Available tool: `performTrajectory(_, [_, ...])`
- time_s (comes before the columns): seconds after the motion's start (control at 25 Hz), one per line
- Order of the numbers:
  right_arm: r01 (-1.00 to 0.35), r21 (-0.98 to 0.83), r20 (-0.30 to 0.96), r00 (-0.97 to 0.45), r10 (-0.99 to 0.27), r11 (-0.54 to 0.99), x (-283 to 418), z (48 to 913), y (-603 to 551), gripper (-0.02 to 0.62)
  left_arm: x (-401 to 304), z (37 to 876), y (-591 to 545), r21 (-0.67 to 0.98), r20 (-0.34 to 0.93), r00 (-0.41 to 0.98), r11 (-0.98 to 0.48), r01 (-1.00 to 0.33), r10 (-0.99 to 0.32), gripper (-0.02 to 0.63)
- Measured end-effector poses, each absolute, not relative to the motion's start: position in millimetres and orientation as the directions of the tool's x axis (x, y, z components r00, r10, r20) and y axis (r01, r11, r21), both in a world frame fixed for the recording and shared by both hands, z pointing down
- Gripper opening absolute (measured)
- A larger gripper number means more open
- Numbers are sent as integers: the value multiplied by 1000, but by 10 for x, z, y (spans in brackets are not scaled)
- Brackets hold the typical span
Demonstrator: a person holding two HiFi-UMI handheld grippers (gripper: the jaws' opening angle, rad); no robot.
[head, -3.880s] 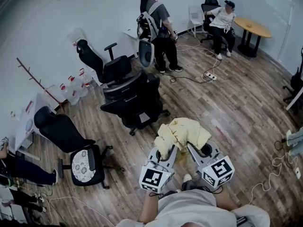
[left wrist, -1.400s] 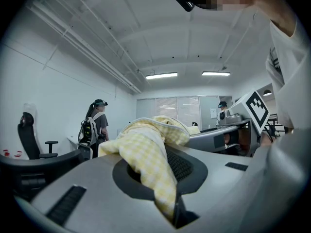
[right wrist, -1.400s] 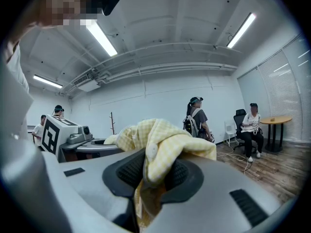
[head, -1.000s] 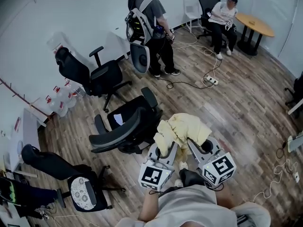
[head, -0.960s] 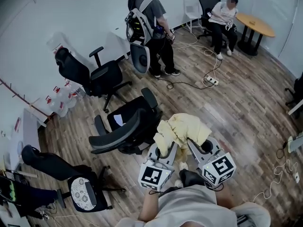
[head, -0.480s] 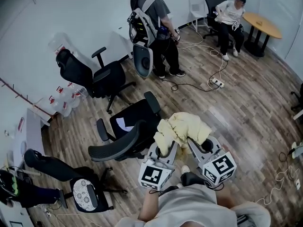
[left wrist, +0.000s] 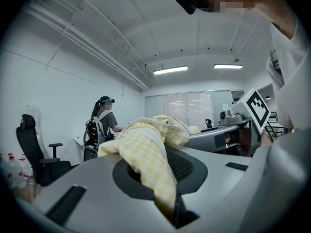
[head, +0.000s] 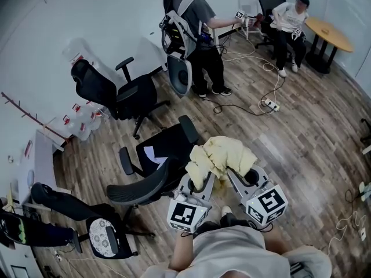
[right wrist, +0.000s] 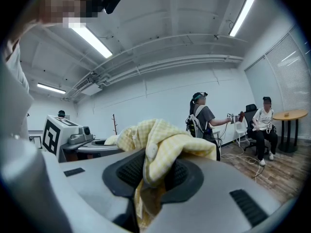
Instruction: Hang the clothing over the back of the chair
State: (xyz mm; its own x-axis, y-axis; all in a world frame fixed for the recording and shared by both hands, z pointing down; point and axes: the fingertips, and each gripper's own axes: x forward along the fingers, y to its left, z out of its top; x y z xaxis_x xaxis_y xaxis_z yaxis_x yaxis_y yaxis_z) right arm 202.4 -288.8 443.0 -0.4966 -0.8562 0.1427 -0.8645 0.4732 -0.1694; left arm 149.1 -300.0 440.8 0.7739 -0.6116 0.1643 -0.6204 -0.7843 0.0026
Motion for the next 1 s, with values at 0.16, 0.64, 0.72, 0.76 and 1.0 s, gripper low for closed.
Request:
performTrajectory(0.16, [-866, -176, 144, -492, -858, 468, 2107, 4410, -2940, 91, 1578, 4379, -3057, 2, 166, 778, -789, -615, -606, 57])
performTrajectory(0.64, [-846, -169, 94, -524, -846, 505, 1878, 4241, -3175, 91, 1352, 4221, -3238, -34, 144, 758, -769, -638, -636, 58])
performTrajectory(0.72, [-842, -162, 88, -531, -843, 514, 1771, 4207, -3221, 91, 1250, 4187, -3278, -30, 131, 753, -762, -647, -645, 58])
performTrajectory(0.76, [-840, -157, 85, -536, -840, 519, 1721, 4189, -3242, 91, 1200, 4173, -3296, -29, 126, 750, -758, -651, -649, 58])
performTrajectory(1.0, [-824, -126, 73, -563, -823, 553, 1416, 4051, -3391, 91, 894, 4056, -3421, -30, 97, 728, -733, -679, -678, 58])
